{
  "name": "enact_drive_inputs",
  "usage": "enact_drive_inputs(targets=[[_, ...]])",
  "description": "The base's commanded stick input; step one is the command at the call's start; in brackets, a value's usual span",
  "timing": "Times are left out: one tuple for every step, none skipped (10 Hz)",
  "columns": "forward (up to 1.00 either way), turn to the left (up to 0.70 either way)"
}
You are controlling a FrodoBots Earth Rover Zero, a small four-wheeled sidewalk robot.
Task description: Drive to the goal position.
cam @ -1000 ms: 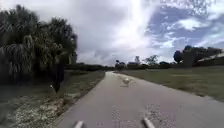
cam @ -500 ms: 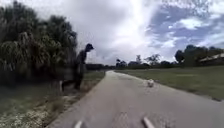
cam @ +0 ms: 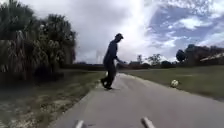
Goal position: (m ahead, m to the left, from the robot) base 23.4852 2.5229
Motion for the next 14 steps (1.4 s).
enact_drive_inputs(targets=[[0.19,0.00],[0.00,0.00],[0.00,0.00],[0.00,0.00],[0.00,0.00],[0.00,0.00],[0.00,0.00],[0.00,0.00],[0.00,0.00],[0.00,0.00],[0.19,0.00],[0.48,0.00],[0.70,0.00],[0.70,0.00]])
